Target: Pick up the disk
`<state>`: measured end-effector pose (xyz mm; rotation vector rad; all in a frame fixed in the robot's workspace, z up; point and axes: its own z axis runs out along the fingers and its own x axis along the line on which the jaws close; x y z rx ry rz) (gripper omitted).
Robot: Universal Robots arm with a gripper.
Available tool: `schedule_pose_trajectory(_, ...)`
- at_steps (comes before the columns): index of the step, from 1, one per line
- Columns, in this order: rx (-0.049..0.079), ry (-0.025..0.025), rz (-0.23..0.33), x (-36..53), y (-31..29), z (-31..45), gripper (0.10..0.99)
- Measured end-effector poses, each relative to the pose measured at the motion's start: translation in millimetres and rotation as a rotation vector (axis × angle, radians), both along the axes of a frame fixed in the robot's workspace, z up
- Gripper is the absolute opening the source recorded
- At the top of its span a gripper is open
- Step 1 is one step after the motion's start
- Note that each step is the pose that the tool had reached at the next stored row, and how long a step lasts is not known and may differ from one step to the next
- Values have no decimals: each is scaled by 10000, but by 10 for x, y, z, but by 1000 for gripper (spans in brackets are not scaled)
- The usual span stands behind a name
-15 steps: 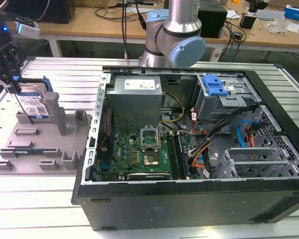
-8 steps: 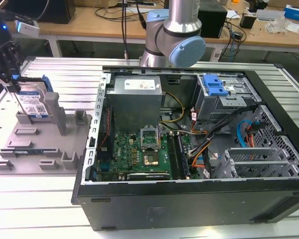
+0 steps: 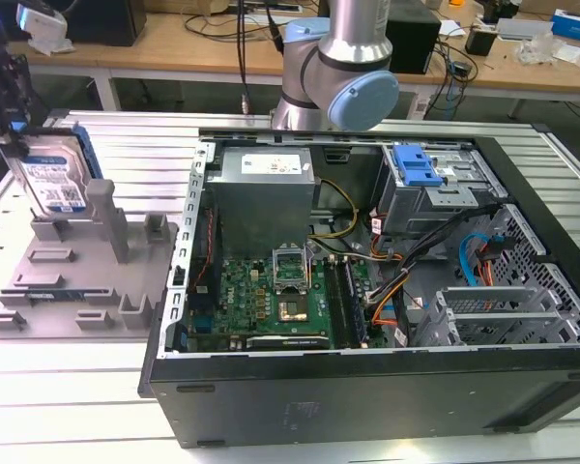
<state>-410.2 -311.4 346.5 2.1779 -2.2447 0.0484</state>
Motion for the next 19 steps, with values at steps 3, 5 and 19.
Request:
schedule_pose_trajectory(3,0,1,1,0,0,176,365)
schedule_pose_trajectory(5,0,1,0,0,0,321,365)
schedule_pose_trajectory(19,0,-1,1,0,0,1257,365)
